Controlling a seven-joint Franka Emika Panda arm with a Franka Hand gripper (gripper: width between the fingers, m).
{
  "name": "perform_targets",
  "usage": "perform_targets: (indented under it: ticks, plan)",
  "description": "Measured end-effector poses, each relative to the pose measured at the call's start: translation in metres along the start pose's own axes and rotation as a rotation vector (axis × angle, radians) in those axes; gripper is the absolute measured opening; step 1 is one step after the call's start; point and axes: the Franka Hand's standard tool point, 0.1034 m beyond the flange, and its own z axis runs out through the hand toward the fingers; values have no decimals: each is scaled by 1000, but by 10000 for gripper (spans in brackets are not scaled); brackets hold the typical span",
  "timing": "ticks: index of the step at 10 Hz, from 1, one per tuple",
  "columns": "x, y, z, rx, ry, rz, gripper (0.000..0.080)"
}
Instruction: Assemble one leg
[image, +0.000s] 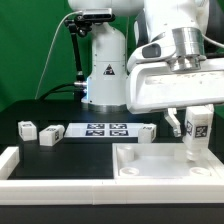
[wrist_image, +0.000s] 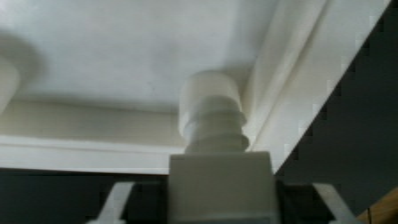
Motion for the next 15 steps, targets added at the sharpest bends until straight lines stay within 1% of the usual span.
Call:
perform_targets:
  ticks: [1,2,3,5,6,7,8,10,13,15]
  plan:
    - [5,-3,3,3,5,-21,290]
    - [12,-6,9,9,4,-37,290]
    - [14,-6,13,9,6,-39,290]
    - [7,-4,21,7,1,-35,290]
    - [7,0,24,2,12,-31,290]
    - [2,6,28,-2,4,-25,290]
    - [2,10,28,-5,3,-20,290]
    - [-1,12,30,-12,21,-17,290]
    - [-5,19,29,-35,99,-11,290]
    - [-5,19,29,-32,92,-6,290]
